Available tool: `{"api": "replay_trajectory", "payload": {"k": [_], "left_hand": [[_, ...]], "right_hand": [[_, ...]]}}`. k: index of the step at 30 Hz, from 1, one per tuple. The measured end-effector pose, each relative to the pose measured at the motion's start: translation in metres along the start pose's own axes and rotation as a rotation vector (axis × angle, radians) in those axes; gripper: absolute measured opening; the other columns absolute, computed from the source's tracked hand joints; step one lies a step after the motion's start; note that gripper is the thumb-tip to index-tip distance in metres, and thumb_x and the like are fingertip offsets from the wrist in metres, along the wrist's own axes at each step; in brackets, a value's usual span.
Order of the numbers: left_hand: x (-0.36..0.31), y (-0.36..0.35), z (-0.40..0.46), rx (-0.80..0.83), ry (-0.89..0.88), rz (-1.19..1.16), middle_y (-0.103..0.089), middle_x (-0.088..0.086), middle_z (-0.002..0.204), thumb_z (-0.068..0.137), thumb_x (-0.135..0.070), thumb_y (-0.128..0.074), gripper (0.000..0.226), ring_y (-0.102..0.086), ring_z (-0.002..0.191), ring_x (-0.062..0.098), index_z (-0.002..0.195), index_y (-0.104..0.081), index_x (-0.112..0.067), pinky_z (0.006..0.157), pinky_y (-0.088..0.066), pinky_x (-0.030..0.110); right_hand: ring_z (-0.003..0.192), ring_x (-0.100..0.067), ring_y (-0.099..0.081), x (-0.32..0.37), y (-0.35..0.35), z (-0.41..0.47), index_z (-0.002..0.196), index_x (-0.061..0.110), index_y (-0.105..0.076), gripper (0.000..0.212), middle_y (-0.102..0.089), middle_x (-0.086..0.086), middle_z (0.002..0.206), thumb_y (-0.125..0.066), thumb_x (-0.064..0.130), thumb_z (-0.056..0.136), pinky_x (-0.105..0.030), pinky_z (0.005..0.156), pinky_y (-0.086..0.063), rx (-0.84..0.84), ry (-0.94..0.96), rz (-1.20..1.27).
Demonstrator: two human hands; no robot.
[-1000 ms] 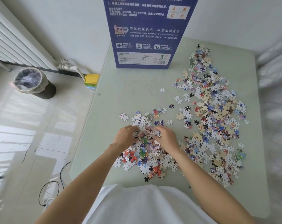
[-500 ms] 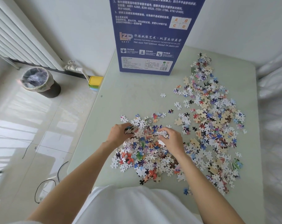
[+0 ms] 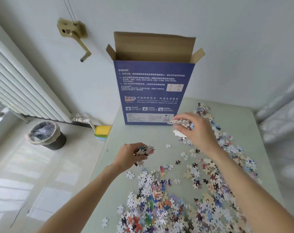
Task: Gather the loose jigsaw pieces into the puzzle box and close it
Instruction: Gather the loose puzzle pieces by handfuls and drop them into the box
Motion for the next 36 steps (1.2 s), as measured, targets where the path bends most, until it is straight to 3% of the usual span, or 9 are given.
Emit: {"api": "replay_trajectory", "payload": {"k": [4, 8, 11, 16, 19, 23, 28, 31, 36], "left_hand": [[-0.03, 0.05, 0.032, -0.125, -0.096, -0.023, -0.068, -0.01, 0.087, 0.075, -0.025, -0.076, 0.031, -0.062, 0.074, 0.011, 0.104, -0.067, -0.022, 0.062, -0.04, 0.01], [-0.061, 0.106, 0.058, -0.236, -0.168, -0.07, -0.067, -0.007, 0.077, 0.075, -0.023, -0.077, 0.028, -0.056, 0.059, 0.002, 0.101, -0.068, -0.019, 0.055, -0.04, 0.007], [-0.094, 0.154, 0.072, -0.34, -0.244, -0.047, -0.066, -0.009, 0.078, 0.076, -0.027, -0.075, 0.028, -0.058, 0.063, 0.009, 0.103, -0.068, -0.022, 0.06, -0.044, 0.019], [-0.155, 0.239, 0.09, -0.598, -0.437, -0.058, -0.063, -0.013, 0.083, 0.076, -0.026, -0.075, 0.034, -0.057, 0.063, 0.002, 0.107, -0.067, -0.018, 0.058, -0.041, 0.006], [-0.184, 0.266, 0.102, -0.691, -0.57, 0.035, -0.069, -0.01, 0.09, 0.08, -0.022, -0.07, 0.03, -0.06, 0.079, 0.005, 0.11, -0.066, -0.019, 0.067, -0.044, 0.014], [-0.192, 0.253, 0.134, -0.58, -0.627, 0.298, -0.072, 0.0, 0.094, 0.082, -0.017, -0.065, 0.028, -0.065, 0.08, 0.02, 0.111, -0.065, -0.017, 0.07, -0.046, 0.027], [-0.166, 0.235, 0.157, -0.425, -0.471, 0.417, -0.069, 0.005, 0.087, 0.084, -0.02, -0.067, 0.029, -0.062, 0.08, 0.032, 0.111, -0.063, -0.012, 0.072, -0.041, 0.032], [-0.151, 0.24, 0.168, -0.37, -0.345, 0.34, -0.069, 0.006, 0.097, 0.083, -0.029, -0.068, 0.034, -0.06, 0.09, 0.031, 0.111, -0.063, -0.01, 0.076, -0.036, 0.03], [-0.147, 0.239, 0.173, -0.264, -0.336, 0.303, -0.07, -0.003, 0.09, 0.08, -0.033, -0.071, 0.024, -0.063, 0.087, 0.013, 0.1, -0.069, -0.022, 0.079, -0.046, 0.026]], "right_hand": [[0.086, -0.003, -0.058, 0.045, 0.056, 0.091, 0.099, 0.016, -0.069, 0.018, -0.066, 0.01, 0.095, -0.07, 0.018, 0.081, -0.012, 0.078, -0.042, -0.177, 0.17, -0.041], [0.085, -0.016, -0.06, 0.062, 0.074, 0.168, 0.098, 0.02, -0.069, 0.017, -0.066, 0.004, 0.093, -0.068, 0.021, 0.08, -0.031, 0.078, -0.045, -0.254, 0.296, -0.206], [0.083, -0.021, -0.061, 0.066, 0.061, 0.2, 0.099, 0.02, -0.068, 0.016, -0.064, 0.0, 0.095, -0.064, 0.017, 0.083, -0.036, 0.073, -0.049, -0.174, 0.379, -0.392], [0.081, -0.031, -0.062, 0.06, 0.029, 0.213, 0.106, 0.015, -0.067, 0.023, -0.062, -0.007, 0.102, -0.06, 0.007, 0.085, -0.039, 0.069, -0.05, 0.075, 0.483, -0.681], [0.083, -0.029, -0.062, 0.057, 0.024, 0.216, 0.107, 0.017, -0.066, 0.022, -0.062, -0.006, 0.103, -0.059, 0.01, 0.088, -0.039, 0.072, -0.049, 0.165, 0.486, -0.673], [0.086, -0.027, -0.061, 0.056, 0.022, 0.223, 0.107, 0.018, -0.068, 0.022, -0.062, -0.004, 0.104, -0.058, 0.013, 0.088, -0.042, 0.076, -0.048, 0.229, 0.461, -0.675], [0.086, -0.029, -0.06, 0.049, 0.017, 0.226, 0.107, 0.021, -0.066, 0.02, -0.061, -0.005, 0.1, -0.056, 0.018, 0.09, -0.04, 0.074, -0.047, 0.257, 0.42, -0.696], [0.087, -0.027, -0.059, 0.044, 0.022, 0.228, 0.106, 0.022, -0.066, 0.02, -0.062, -0.004, 0.098, -0.058, 0.018, 0.089, -0.039, 0.074, -0.046, 0.236, 0.378, -0.638], [0.093, -0.021, -0.057, 0.042, 0.024, 0.233, 0.113, 0.021, -0.063, 0.029, -0.063, -0.002, 0.1, -0.059, 0.011, 0.086, -0.036, 0.077, -0.044, 0.267, 0.321, -0.567]]}}
Point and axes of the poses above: each hand's wrist, its own z-axis towards the middle knuckle, its own y-axis out of the back of the hand, x = y × z, the point moved 9 cm from there along z, towards the middle knuckle
